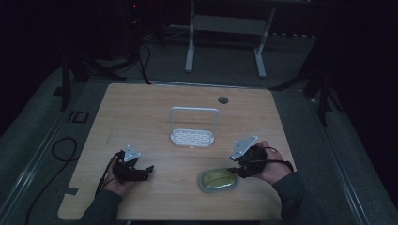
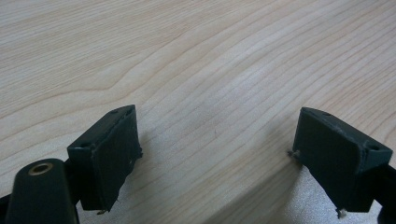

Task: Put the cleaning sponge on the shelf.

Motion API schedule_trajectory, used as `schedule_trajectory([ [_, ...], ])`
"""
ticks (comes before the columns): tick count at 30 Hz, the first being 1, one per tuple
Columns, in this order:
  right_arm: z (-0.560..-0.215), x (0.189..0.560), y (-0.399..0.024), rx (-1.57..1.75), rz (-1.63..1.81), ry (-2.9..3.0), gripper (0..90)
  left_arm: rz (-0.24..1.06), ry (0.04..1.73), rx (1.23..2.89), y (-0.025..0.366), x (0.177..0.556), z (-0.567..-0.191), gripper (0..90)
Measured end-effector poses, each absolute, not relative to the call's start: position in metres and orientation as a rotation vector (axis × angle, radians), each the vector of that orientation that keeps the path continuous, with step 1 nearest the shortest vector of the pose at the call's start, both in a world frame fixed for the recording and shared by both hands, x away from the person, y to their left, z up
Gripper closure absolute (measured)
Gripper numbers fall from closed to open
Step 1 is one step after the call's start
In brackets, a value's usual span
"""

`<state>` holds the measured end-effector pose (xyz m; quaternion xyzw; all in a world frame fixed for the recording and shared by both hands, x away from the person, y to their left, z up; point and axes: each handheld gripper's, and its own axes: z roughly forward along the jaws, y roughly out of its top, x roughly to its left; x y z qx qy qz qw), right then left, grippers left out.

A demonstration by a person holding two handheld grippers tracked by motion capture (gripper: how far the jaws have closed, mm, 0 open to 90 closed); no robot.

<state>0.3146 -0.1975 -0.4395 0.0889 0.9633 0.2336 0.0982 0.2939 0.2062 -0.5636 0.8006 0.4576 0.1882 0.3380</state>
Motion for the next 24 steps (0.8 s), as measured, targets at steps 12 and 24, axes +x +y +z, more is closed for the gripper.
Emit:
schedule_trajectory([
  [12, -0.44, 0.315, -0.184, 0.192, 0.661, 2.883, 54.2, 0.49, 1.192, 2.086, 0.206, 0.294, -0.564, 14.6],
  [24, -0.441, 0.317, -0.175, 0.163, 0.613, 2.905, 44.0, 0.489, 1.192, 2.087, 0.206, 0.294, -0.564, 14.6],
])
